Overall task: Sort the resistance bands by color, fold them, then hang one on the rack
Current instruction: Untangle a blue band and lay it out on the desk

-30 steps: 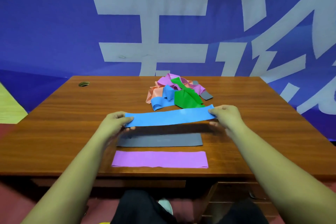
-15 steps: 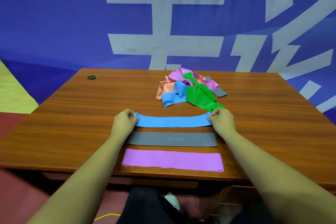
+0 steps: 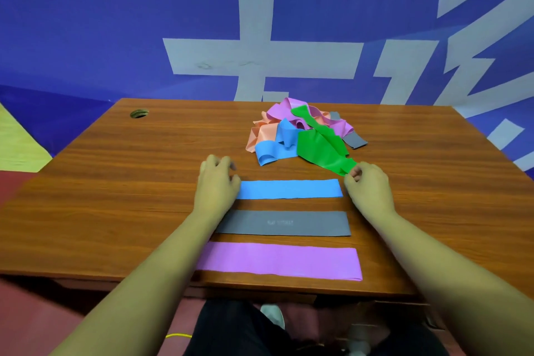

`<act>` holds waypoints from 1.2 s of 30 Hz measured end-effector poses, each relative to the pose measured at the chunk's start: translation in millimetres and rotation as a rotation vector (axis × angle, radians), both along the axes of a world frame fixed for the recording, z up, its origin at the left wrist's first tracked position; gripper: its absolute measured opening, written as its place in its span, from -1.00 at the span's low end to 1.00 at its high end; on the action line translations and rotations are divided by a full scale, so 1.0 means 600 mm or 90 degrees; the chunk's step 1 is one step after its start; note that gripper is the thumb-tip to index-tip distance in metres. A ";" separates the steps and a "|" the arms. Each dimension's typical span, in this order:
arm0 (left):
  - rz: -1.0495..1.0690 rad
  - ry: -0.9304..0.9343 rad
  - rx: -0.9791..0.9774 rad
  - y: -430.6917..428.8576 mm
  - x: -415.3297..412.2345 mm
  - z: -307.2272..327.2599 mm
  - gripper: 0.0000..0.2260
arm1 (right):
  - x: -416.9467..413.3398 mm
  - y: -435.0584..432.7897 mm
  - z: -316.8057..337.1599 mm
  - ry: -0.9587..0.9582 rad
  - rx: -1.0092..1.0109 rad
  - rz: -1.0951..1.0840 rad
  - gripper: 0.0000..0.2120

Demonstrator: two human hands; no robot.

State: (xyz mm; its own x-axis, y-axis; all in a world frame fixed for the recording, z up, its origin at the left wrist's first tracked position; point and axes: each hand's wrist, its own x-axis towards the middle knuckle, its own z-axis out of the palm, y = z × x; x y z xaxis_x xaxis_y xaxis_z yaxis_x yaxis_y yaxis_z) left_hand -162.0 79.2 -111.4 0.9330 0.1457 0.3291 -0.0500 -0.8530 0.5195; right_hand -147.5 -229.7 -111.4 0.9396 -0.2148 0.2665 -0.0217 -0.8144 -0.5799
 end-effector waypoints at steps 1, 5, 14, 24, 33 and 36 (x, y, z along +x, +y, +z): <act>-0.055 -0.003 0.003 -0.018 0.010 0.006 -0.87 | 0.002 -0.010 0.007 -0.009 -0.012 -0.002 -0.96; -0.228 0.003 0.064 -0.113 0.046 0.033 -0.88 | 0.009 -0.048 0.023 0.028 -0.170 0.032 -0.89; -0.336 0.050 0.101 -0.282 0.158 0.023 -0.69 | 0.072 -0.058 0.003 0.149 -0.118 0.116 -0.57; -0.315 0.109 -0.035 -0.313 0.190 -0.037 -0.87 | 0.111 -0.077 -0.016 0.099 0.099 0.111 -0.85; -0.377 -0.023 -0.185 -0.296 0.152 0.071 -0.86 | 0.085 -0.048 0.117 -0.037 0.191 0.119 -0.95; -0.356 -0.082 -0.247 -0.284 0.131 0.133 -0.88 | 0.068 -0.042 0.180 -0.095 0.184 0.118 -0.97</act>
State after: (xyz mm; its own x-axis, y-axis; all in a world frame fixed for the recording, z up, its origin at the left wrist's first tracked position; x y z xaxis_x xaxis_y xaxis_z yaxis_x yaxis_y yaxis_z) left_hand -83.6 -91.0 -31.4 0.8593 -0.2162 0.4634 -0.5098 -0.4344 0.7426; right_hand -106.8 -254.7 -3.5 0.9248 -0.1306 0.3574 0.2138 -0.5985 -0.7720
